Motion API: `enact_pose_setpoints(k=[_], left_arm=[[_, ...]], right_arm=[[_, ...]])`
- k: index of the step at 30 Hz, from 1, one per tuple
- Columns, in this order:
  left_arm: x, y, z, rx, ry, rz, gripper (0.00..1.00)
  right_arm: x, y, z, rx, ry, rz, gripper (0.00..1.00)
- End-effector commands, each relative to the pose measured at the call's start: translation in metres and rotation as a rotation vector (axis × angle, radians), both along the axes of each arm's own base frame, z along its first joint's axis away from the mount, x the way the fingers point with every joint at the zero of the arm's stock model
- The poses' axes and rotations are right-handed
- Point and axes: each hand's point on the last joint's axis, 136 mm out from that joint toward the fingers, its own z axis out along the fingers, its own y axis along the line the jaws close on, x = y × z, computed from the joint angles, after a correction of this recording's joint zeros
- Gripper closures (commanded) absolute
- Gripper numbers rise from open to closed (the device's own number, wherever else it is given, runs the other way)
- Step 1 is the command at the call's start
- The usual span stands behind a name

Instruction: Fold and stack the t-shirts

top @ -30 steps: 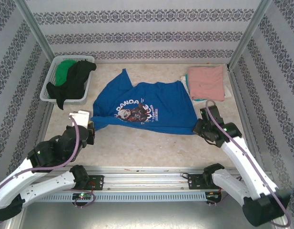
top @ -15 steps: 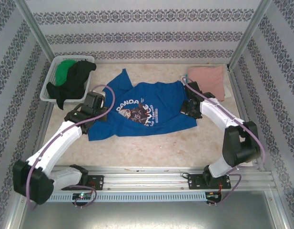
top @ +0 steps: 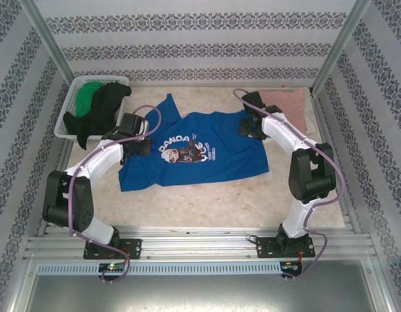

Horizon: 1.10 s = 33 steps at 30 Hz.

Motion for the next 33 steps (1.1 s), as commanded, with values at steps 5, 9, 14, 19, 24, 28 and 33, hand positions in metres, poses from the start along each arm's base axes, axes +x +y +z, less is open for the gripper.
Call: enact_pose_setpoints(k=[5, 9, 14, 19, 24, 28, 33], left_arm=[[0.017, -0.006, 0.003, -0.027, -0.023, -0.035, 1.0], [0.016, -0.005, -0.002, -0.024, -0.008, -0.04, 1.0], [0.015, -0.005, -0.009, -0.023, 0.013, -0.046, 1.0], [0.014, -0.005, -0.013, -0.027, 0.025, -0.054, 1.0], [0.014, -0.006, -0.008, -0.026, 0.023, -0.066, 1.0], [0.013, -0.006, -0.005, -0.024, 0.016, -0.07, 1.0], [0.013, -0.009, -0.001, -0.041, 0.007, -0.081, 1.0]], right_arm=[[0.066, -0.017, -0.032, -0.104, 0.078, 0.033, 0.62], [0.087, -0.026, -0.045, -0.11, 0.098, 0.016, 0.7], [0.099, -0.045, -0.062, -0.132, 0.145, -0.017, 0.71], [0.107, -0.065, -0.081, -0.169, 0.197, -0.047, 0.74], [0.112, -0.079, -0.087, -0.184, 0.219, -0.085, 0.75], [0.113, -0.09, -0.083, -0.229, 0.216, -0.112, 0.77], [0.108, -0.114, -0.078, -0.263, 0.224, -0.173, 0.77]])
